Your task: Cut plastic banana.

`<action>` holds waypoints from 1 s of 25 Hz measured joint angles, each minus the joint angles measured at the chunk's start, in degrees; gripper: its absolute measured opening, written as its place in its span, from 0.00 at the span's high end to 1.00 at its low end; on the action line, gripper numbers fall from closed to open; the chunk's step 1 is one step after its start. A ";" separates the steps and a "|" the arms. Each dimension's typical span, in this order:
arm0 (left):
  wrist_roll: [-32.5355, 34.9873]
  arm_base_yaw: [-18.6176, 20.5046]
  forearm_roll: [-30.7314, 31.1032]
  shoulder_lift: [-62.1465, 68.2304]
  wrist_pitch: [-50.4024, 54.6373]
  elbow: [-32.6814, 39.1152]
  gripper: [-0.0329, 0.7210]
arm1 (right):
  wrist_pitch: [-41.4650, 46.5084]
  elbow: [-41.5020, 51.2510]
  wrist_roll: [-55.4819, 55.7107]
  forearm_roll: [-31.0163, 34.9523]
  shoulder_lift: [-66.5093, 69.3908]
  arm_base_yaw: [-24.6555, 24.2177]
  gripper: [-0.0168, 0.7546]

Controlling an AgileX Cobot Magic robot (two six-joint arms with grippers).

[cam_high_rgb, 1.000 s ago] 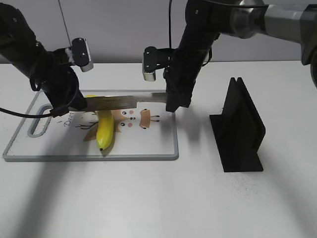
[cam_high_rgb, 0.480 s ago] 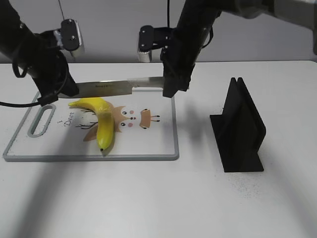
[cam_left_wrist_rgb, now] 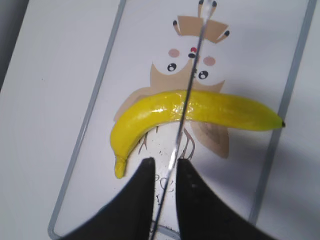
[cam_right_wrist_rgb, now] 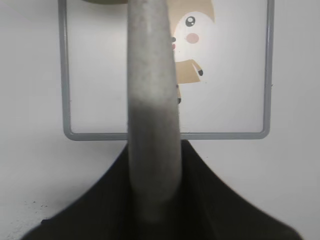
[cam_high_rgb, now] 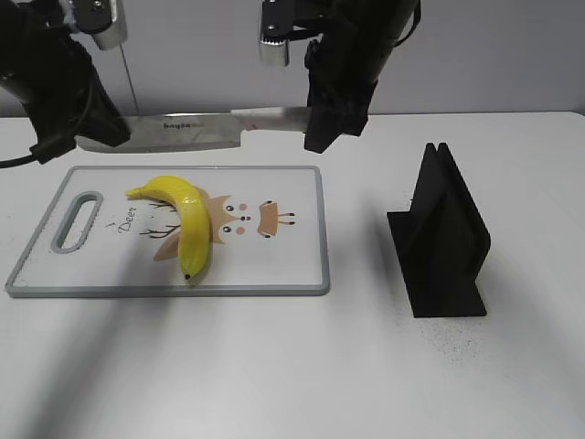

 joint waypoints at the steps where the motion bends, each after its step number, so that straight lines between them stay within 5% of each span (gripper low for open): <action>1: -0.33 0.05 -0.98 -0.32 0.04 0.00 0.78 | 0.21 0.63 0.26 0.15 -0.44 0.00 0.76; 6: -3.30 0.24 -7.27 -1.15 -0.17 0.00 0.19 | 0.24 1.35 2.22 -0.59 -1.87 -0.16 0.77; 8: -5.42 0.24 -8.79 -1.33 -1.86 0.00 0.09 | 0.13 1.35 2.60 -0.79 -2.40 -0.16 0.77; 16: -29.84 1.33 -7.90 -7.08 -10.42 -2.12 0.09 | 0.14 1.35 2.87 -1.18 -5.54 -0.23 0.77; 25: -62.31 6.00 14.48 -8.09 9.86 -13.13 0.15 | 0.19 1.35 18.33 -3.45 -9.89 -0.23 0.77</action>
